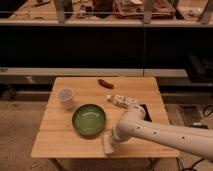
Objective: Wipe the white sponge on the table
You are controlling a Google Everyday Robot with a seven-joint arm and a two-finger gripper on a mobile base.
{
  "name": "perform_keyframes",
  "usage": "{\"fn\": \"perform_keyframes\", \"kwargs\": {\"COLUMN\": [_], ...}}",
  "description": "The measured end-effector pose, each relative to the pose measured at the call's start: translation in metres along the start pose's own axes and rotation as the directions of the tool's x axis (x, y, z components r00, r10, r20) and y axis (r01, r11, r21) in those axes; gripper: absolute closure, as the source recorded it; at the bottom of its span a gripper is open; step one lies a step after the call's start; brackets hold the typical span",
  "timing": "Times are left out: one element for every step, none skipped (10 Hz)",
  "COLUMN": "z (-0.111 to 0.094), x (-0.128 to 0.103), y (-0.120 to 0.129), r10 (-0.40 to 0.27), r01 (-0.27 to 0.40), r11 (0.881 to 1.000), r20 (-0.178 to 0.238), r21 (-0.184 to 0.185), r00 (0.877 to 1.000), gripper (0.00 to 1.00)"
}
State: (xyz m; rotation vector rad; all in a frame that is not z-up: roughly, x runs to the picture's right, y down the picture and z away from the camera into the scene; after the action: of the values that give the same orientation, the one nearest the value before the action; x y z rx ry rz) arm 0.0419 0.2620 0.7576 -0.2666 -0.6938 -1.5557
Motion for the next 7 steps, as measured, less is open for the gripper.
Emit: {"fn": "perform_keyframes", "kwargs": {"z": [0.004,0.005,0.007,0.009,0.011,0.014,0.016], "x": [0.009,0.020,0.030,0.040,0.047,0.053,0.058], "y": [-0.002,-0.002,-0.001,0.001,0.005,0.012,0.019], "r10": [0.008,0.019,0.034,0.046,0.062,0.085,0.107], "r01": [-0.008,-0.019,-0.034,-0.046,-0.062,-0.085,-0.107], "r11": [1.000,1.000,0.999,0.999,0.998,0.996,0.994], "r20": [0.003,0.002,0.001,0.003,0.008,0.014,0.020], "r21": [0.002,0.002,0.001,-0.002,-0.007,-0.011,-0.016], "r00": [1.000,1.000,0.999,0.999,0.998,0.996,0.994], "gripper": [0.88,0.88,0.88,0.88,0.88,0.88,0.88]}}
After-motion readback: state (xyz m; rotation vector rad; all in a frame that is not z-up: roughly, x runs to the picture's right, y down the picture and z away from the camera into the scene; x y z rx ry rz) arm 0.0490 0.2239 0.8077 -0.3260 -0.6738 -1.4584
